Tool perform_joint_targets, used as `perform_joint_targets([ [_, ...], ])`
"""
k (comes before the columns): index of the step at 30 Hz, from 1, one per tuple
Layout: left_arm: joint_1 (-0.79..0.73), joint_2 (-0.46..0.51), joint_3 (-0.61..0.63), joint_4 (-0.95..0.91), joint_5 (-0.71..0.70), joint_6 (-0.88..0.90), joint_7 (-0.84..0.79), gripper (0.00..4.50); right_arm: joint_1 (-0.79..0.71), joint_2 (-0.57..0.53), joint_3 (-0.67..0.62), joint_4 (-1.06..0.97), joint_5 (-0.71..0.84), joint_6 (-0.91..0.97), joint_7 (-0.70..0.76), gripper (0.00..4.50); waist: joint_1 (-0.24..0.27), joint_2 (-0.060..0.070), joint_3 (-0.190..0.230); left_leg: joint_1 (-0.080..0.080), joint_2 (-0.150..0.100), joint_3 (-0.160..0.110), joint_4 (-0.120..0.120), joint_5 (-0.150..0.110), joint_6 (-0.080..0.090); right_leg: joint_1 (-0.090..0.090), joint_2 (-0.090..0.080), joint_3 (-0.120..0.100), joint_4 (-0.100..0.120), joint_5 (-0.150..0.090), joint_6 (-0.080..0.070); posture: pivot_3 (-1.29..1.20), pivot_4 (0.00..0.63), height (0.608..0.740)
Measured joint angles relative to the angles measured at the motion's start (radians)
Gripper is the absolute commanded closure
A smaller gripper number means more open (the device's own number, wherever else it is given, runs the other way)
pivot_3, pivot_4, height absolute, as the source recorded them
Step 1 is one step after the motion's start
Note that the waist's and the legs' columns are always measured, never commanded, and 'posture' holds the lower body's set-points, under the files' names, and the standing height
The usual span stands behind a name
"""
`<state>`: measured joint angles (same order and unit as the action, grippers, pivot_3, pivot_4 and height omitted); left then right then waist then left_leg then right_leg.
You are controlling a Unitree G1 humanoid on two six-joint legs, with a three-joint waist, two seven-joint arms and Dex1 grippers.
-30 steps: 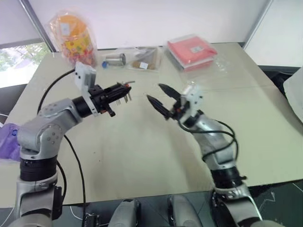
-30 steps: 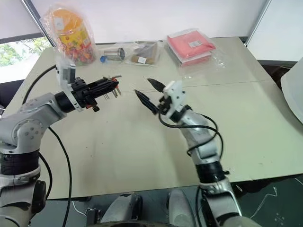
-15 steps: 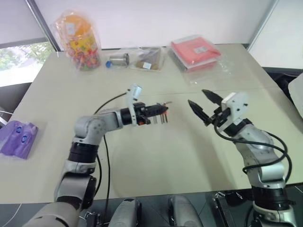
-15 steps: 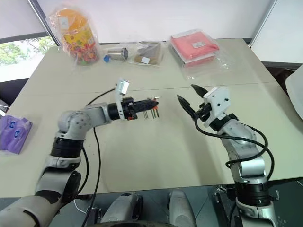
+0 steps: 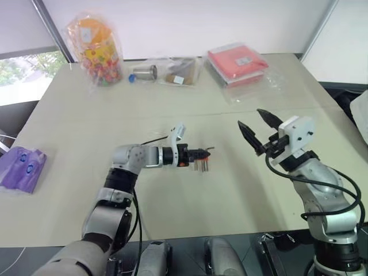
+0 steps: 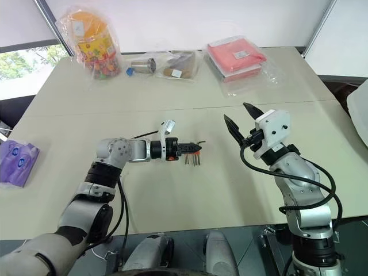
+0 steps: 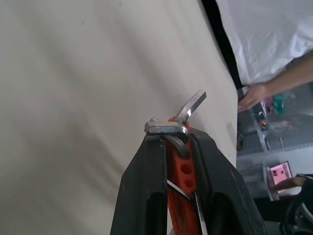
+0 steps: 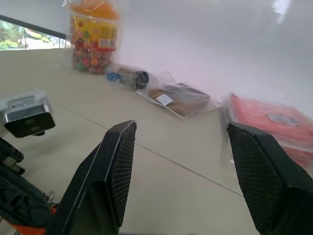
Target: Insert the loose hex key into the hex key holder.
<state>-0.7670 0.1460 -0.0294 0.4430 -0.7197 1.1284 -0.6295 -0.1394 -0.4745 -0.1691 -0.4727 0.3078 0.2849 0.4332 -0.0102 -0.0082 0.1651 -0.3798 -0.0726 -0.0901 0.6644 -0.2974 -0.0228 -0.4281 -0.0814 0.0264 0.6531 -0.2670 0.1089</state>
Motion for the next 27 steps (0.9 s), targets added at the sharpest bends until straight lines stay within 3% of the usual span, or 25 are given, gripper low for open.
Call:
perform_joint_targets([
  [8, -0.002, -0.011, 0.032, 0.046, 0.017, 0.024, 0.000, 4.39, -0.016, 0.000, 0.018, 0.000, -0.013, 0.001, -0.004, 1.48, -0.001, 0.000, 0.000, 0.000, 0.000, 0.000, 0.000, 0.000, 0.000, 0.000, 0.000, 0.000, 0.000, 0.000, 0.000, 0.00, 0.150, 0.740],
  [17, -0.019, 0.008, 0.065, 0.034, 0.028, 0.046, -0.010, 0.06, -0.021, 0.000, 0.032, 0.004, -0.024, 0.000, -0.003, 1.40, -0.001, 0.000, -0.001, 0.005, 0.000, 0.000, 0.000, 0.000, 0.000, 0.005, 0.000, 0.000, 0.000, 0.000, 0.000, 0.00, 0.150, 0.740],
  [27, -0.020, 0.085, 0.024, 0.015, 0.070, -0.021, -0.062, 0.06, -0.044, -0.001, 0.039, 0.035, -0.031, -0.008, 0.016, 1.40, -0.005, 0.000, -0.001, 0.006, 0.001, 0.000, -0.001, 0.000, 0.000, 0.005, 0.001, 0.000, 0.000, 0.000, 0.000, 0.00, 0.150, 0.740],
])
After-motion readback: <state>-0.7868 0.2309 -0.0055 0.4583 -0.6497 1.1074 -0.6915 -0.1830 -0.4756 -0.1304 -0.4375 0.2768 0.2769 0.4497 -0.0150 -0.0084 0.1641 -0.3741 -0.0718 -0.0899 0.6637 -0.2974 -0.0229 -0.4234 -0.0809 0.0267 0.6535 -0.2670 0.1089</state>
